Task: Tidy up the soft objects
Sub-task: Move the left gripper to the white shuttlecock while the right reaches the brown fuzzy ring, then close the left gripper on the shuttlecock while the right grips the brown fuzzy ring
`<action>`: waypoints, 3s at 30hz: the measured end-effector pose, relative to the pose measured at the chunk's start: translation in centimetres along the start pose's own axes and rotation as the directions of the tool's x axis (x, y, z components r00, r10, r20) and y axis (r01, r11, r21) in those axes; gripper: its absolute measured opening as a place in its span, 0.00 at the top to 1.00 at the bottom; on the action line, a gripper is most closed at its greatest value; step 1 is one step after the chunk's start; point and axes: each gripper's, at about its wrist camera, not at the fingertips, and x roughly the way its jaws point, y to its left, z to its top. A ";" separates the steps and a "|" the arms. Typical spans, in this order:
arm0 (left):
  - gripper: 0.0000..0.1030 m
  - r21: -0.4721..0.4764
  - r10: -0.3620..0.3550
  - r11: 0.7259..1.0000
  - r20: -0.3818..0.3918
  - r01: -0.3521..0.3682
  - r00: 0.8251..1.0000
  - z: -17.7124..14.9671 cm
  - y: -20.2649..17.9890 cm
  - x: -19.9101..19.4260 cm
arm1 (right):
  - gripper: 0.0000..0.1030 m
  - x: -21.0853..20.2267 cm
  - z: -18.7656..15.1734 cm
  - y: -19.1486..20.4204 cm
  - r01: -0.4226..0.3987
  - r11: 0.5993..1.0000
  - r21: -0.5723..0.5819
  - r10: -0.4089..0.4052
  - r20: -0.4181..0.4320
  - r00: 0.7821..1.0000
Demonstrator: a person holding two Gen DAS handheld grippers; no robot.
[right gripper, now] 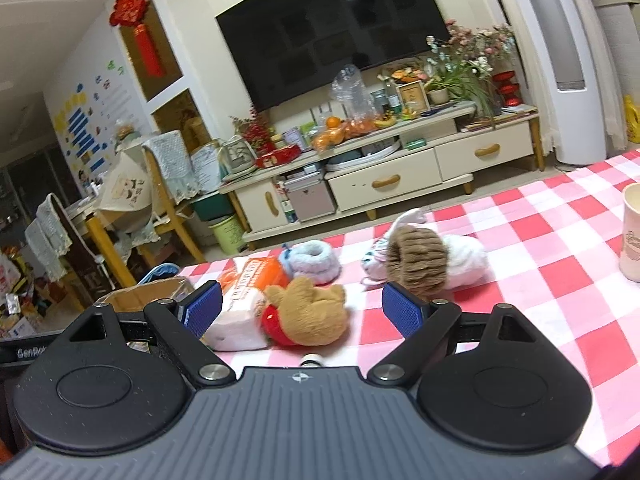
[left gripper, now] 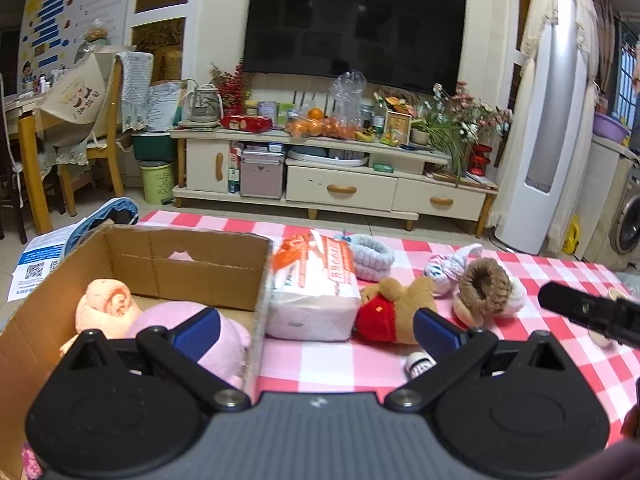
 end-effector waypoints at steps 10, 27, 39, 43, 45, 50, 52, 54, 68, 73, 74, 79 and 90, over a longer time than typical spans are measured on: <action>0.01 0.072 -0.054 0.996 -0.041 0.057 0.998 -1.1 -3.1 0.9 | 0.00 0.6 -0.4 -0.1 0.071 0.997 0.021 -0.072 0.001 0.997; 0.01 0.181 -0.115 0.972 -0.173 0.147 0.978 -4.1 -8.1 3.4 | 0.00 1.7 -1.1 -0.7 0.172 0.984 0.052 -0.171 -0.021 0.985; 0.01 0.147 -0.076 0.983 -0.200 0.106 0.977 -4.7 -10.3 6.6 | 0.00 3.2 -0.8 -0.9 0.184 0.983 -0.015 -0.184 0.008 0.983; 0.01 0.141 -0.060 0.986 -0.202 0.090 0.977 -4.7 -10.9 7.8 | 0.00 4.3 -0.4 -1.5 0.182 0.983 -0.034 -0.182 0.019 0.983; 0.01 0.139 -0.051 0.987 -0.207 0.081 0.977 -4.8 -11.1 8.4 | 0.00 5.2 -0.1 -1.7 0.172 0.984 -0.052 -0.172 0.008 0.985; 0.02 0.131 -0.027 0.990 -0.223 0.057 0.974 -5.1 -11.3 9.7 | 0.00 7.1 0.1 -2.1 0.181 0.983 -0.044 -0.181 -0.006 0.983; 0.06 0.118 -0.024 0.992 -0.226 0.052 0.974 -5.1 -11.2 9.9 | 0.00 7.6 0.2 -2.1 0.196 0.979 -0.057 -0.196 -0.002 0.981; 0.07 0.110 -0.031 0.992 -0.227 0.058 0.973 -5.1 -11.2 10.1 | 0.00 7.9 0.5 -2.0 0.192 0.979 -0.069 -0.192 0.010 0.981; 0.41 0.081 -0.053 0.993 -0.287 0.080 0.956 -5.7 -10.6 11.5 | 0.29 10.5 0.6 -0.8 0.235 0.934 -0.268 -0.242 0.008 0.970; 0.52 0.050 -0.083 0.994 -0.281 0.101 0.956 -5.5 -10.1 11.5 | 0.64 10.6 0.8 -1.0 0.225 0.932 -0.283 -0.234 0.003 0.972; 0.53 0.048 -0.086 0.993 -0.279 0.104 0.956 -5.5 -10.1 11.4 | 0.69 10.6 0.8 -1.1 0.220 0.933 -0.284 -0.230 -0.003 0.973; 0.58 0.035 -0.107 0.992 -0.273 0.121 0.956 -5.7 -9.6 11.0 | 0.75 10.3 0.5 -1.1 0.214 0.936 -0.280 -0.225 -0.007 0.974; 0.59 0.020 -0.138 0.989 -0.250 0.148 0.958 -5.2 -8.6 9.7 | 0.84 8.7 0.0 -1.3 0.170 0.964 -0.203 -0.179 -0.026 0.984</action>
